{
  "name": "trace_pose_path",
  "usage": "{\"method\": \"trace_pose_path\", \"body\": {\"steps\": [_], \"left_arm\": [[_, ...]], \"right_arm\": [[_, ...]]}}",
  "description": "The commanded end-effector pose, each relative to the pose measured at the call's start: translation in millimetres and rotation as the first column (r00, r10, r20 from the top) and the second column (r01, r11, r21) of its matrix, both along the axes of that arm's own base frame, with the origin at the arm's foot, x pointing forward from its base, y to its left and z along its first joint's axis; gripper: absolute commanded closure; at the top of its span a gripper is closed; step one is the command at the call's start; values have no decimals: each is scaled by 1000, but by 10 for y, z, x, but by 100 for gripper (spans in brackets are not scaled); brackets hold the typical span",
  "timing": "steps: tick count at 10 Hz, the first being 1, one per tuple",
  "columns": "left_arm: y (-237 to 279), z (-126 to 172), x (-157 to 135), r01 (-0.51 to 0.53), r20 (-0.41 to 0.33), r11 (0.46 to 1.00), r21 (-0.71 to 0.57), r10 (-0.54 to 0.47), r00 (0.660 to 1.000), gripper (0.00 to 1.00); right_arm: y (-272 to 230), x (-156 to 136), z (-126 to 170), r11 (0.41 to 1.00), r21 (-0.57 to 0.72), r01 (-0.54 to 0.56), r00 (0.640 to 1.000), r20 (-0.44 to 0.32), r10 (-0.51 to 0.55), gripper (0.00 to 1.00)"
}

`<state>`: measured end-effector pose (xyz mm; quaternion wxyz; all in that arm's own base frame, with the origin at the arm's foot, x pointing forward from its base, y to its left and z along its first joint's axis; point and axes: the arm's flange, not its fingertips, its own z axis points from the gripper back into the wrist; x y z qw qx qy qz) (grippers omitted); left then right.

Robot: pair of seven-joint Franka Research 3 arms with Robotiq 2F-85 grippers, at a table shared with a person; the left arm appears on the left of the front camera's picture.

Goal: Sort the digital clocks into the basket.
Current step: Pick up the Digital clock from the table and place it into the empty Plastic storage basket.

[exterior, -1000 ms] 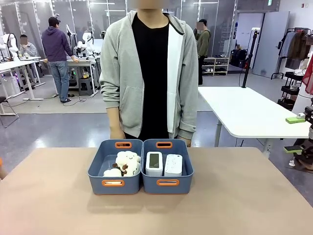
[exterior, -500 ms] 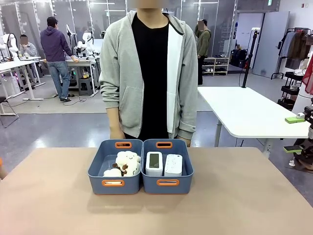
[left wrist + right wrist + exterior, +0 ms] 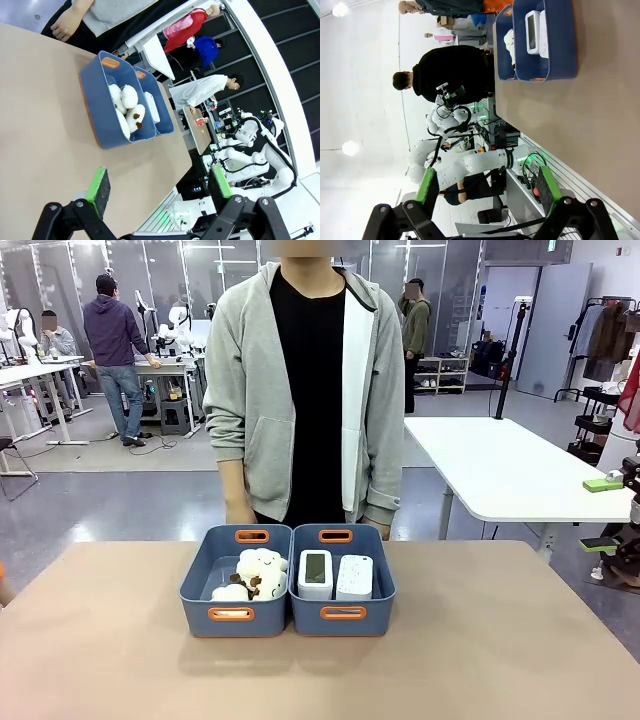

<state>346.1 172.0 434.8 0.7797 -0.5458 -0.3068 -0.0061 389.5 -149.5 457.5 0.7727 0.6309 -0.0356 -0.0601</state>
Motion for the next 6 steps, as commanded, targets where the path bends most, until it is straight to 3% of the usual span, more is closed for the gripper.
{"method": "trace_pose_path", "body": {"steps": [1,6], "left_arm": [[-8,11,11,-2,25,1000,-24,3,1000,0],[-8,11,11,-2,25,1000,-24,3,1000,0]], "right_arm": [[2,0,32,1000,2,1,1000,6,-1,0],[2,0,32,1000,2,1,1000,6,-1,0]]}}
